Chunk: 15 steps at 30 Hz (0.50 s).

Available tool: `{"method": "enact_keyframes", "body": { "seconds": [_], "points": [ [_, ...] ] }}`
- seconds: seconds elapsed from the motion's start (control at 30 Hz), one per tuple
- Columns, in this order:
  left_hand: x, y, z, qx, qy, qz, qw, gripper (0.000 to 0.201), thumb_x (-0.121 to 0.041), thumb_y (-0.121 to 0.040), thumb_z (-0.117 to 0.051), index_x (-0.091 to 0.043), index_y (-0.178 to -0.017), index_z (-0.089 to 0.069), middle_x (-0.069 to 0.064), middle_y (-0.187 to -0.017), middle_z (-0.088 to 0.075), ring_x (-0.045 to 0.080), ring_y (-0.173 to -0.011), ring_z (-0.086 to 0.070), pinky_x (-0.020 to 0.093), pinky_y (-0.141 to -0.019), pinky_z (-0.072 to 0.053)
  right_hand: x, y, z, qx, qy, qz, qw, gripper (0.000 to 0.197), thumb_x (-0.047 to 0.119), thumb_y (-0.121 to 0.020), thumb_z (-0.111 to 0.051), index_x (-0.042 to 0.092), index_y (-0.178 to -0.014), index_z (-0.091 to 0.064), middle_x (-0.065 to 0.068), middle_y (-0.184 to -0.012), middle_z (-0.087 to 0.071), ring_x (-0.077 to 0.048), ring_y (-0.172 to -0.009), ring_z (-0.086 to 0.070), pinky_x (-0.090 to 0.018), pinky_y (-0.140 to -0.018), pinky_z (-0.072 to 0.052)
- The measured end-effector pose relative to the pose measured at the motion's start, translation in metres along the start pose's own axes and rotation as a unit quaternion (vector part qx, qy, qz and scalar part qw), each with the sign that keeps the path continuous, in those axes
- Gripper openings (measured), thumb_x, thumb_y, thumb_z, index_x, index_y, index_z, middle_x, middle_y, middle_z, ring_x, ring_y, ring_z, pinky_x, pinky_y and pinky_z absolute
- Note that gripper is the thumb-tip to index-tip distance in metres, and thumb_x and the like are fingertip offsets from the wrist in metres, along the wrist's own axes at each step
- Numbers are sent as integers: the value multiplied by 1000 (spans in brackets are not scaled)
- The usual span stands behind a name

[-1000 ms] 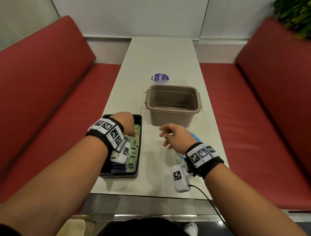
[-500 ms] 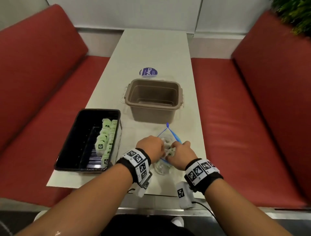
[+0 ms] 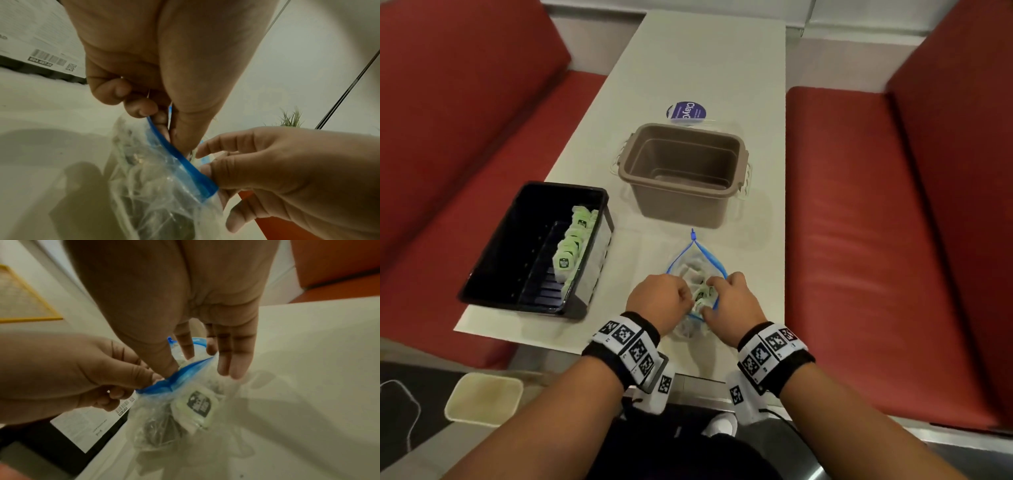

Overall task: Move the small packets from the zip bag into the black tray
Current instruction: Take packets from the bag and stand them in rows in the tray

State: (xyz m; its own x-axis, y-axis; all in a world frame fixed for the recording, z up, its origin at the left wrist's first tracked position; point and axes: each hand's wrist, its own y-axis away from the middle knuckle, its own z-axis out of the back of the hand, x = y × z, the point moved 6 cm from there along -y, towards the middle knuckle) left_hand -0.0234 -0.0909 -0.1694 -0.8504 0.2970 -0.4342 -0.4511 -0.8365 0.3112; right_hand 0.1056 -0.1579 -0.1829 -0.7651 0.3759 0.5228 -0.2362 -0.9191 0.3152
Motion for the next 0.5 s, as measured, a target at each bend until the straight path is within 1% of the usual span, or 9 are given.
{"method": "enact_keyframes", "body": {
  "seconds": [0.07,0.13,0.2,0.27,0.33,0.4,0.43,0.5],
  "points": [
    [-1,3,4,-24,38,-8,999,7,-27,-79,-65,-25,-77,-72,-8,-75,-69,14,-75,-65,33,-73,-55,3,0,6,-56,29,38,997,37,24,-84,-61,18,-120,-63,-6,-117,-45,-28,-100,-53,-36,-87,-50],
    [-1,6,9,-48,85,-7,995,6,-26,-79,-66,-25,-78,-72,-9,-76,-70,13,-77,-65,30,-74,-54,5,-2,12,-100,37,73,992,35,22,-80,-63,21,-114,-68,-5,-116,-49,-28,-99,-49,-41,-83,-50],
    [-1,9,13,-70,122,-15,990,5,-24,-80,-67,-25,-79,-72,-11,-77,-70,10,-75,-64,28,-74,-54,9,-3,16,-115,15,114,987,34,20,-81,-65,25,-114,-69,-2,-119,-52,-27,-99,-49,-41,-83,-49],
    [0,11,15,-88,152,-27,984,4,-23,-81,-70,-26,-81,-72,-12,-77,-69,7,-70,-62,27,-72,-53,11,-4,20,-118,-11,149,982,27,20,-84,-65,25,-111,-71,2,-116,-59,-25,-100,-52,-41,-86,-48],
    [3,12,16,-103,170,-37,979,4,-25,-82,-73,-27,-80,-71,-12,-80,-68,5,-64,-60,26,-69,-52,10,-4,26,-123,-25,154,980,18,22,-88,-65,22,-105,-72,4,-108,-65,-22,-99,-54,-38,-88,-46],
    [5,13,14,-101,186,-43,976,4,-28,-83,-75,-28,-81,-71,-14,-81,-69,3,-62,-59,23,-67,-52,7,-4,29,-124,-39,140,982,12,25,-91,-64,21,-101,-71,6,-101,-68,-15,-92,-54,-29,-83,-42],
    [5,14,12,-95,192,-47,976,5,-28,-83,-76,-28,-82,-70,-15,-81,-69,1,-64,-59,21,-68,-52,4,-4,29,-118,-46,128,984,11,26,-92,-64,22,-100,-71,7,-99,-67,-12,-88,-52,-25,-80,-39],
    [5,14,9,-82,201,-54,975,12,-24,-82,-77,-29,-86,-67,-16,-83,-68,-5,-74,-62,17,-73,-52,-1,-5,27,-109,-62,111,986,9,28,-93,-63,23,-98,-69,8,-93,-66,-10,-82,-51,-23,-76,-37]
  ]
}}
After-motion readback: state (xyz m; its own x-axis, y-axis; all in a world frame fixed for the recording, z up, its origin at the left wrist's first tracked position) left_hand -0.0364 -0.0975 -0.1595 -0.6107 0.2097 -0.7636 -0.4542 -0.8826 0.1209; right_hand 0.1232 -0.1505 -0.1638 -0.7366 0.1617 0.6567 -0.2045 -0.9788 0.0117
